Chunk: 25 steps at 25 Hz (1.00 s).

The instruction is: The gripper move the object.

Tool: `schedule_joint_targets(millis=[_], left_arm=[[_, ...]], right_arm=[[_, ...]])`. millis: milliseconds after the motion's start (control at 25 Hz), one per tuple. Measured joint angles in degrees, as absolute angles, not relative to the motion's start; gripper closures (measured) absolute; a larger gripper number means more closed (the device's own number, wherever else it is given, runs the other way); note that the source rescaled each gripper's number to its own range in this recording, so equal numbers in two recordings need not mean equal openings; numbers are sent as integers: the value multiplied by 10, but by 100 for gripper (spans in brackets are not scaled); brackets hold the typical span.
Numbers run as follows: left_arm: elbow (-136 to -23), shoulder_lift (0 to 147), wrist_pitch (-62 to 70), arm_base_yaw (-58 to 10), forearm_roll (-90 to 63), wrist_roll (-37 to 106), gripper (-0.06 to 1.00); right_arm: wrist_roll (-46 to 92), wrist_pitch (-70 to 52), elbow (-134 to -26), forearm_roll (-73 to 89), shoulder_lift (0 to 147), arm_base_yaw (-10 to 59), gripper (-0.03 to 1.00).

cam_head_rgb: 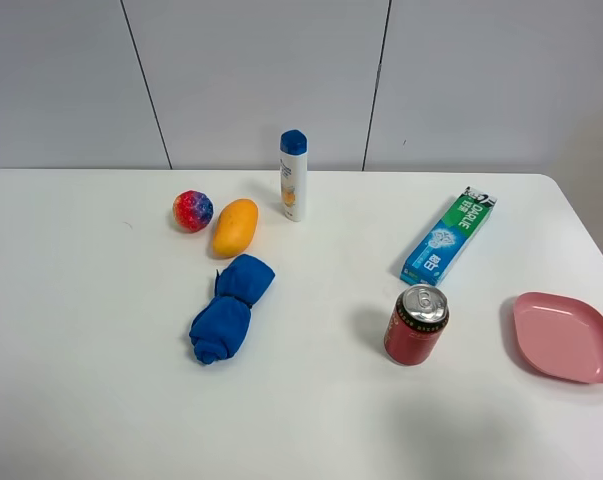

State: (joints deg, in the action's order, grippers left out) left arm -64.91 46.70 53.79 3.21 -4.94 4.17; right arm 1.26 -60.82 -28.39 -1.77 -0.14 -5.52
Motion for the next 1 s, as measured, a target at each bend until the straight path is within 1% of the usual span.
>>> schedule_joint_targets(millis=[120, 320, 480, 600, 760, 1000], left_arm=[[-547, 346, 531, 55, -65, 43, 29], [-393, 182, 531, 61, -98, 60, 29], [-314, 86, 532, 61, -99, 89, 29], [-304, 32, 534, 61, -100, 96, 29], [-304, 0, 534, 61, -103, 98, 29], [-316, -3, 624, 61, -119, 102, 29]], right_arm=[[13, -608, -284, -18, -1, -55, -3], [13, -608, -284, -18, -1, -55, -3], [13, -608, -284, -18, -1, -55, -3], [13, -608, -284, -18, -1, -55, -3], [13, -608, -284, -18, -1, -55, -3], [13, -608, -284, -18, -1, -55, -3]])
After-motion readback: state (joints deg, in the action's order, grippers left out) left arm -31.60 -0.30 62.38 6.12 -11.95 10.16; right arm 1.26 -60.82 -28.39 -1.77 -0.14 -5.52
